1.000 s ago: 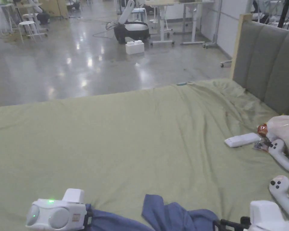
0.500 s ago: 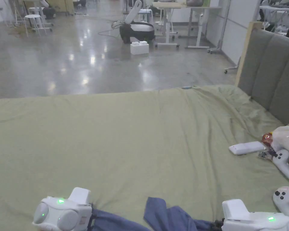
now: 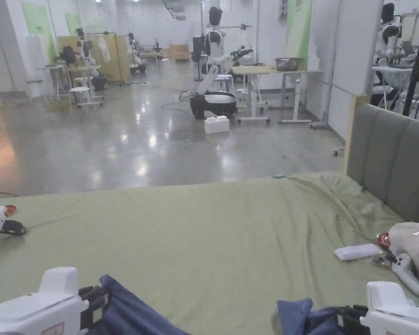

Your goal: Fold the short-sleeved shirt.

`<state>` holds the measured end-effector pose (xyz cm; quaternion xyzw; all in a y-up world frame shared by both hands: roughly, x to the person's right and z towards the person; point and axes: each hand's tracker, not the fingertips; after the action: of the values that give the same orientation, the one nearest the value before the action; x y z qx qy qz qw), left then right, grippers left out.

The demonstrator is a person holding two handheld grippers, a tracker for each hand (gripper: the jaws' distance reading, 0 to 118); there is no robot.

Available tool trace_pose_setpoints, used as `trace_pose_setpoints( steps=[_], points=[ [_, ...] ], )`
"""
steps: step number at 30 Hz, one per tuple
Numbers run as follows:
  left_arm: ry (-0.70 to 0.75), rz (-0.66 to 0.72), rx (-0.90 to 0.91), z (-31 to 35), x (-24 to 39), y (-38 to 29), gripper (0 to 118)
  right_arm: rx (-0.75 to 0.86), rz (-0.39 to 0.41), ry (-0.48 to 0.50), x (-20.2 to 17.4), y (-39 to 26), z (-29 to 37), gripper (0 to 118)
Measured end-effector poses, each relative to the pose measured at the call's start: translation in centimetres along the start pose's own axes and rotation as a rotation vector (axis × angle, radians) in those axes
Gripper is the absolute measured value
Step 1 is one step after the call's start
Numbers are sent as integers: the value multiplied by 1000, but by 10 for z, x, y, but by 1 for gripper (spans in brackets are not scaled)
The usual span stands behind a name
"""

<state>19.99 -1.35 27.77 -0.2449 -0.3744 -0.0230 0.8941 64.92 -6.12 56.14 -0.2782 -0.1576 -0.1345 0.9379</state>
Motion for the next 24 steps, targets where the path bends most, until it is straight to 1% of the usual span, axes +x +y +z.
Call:
trace_pose_setpoints(
  steps=[2,3,5,7,8,10,12,14,17,20,22,24],
  points=[
    [1,7,78,49,-6,20,0,73,4,-7,-1,20,31,1],
    [10,11,104,72,-8,30,0,111,-3,-28,-2,30,45,1],
    [25,8,158,114,-12,46,0,170,-17,-29,0,52,71,1],
    [58,-3,242,153,-9,63,0,226,-2,-47,-2,72,92,1],
    [68,-4,265,168,-10,72,0,251,5,-60,-5,83,102,1],
    [91,-10,343,197,-12,88,0,305,3,-55,-18,103,124,1],
    [128,-20,394,217,-11,103,0,336,4,-59,-26,121,138,1],
    [133,-27,418,235,-10,117,0,403,14,-66,-34,140,150,1],
    [162,-42,476,253,-10,136,0,459,31,-72,-49,169,167,1],
    [173,-25,510,260,-14,153,0,500,68,-92,-68,197,181,1],
    [195,-22,523,260,-14,164,0,539,95,-112,-74,215,185,1],
    [207,-9,536,255,-18,173,0,558,106,-125,-82,232,187,1]
  ],
)
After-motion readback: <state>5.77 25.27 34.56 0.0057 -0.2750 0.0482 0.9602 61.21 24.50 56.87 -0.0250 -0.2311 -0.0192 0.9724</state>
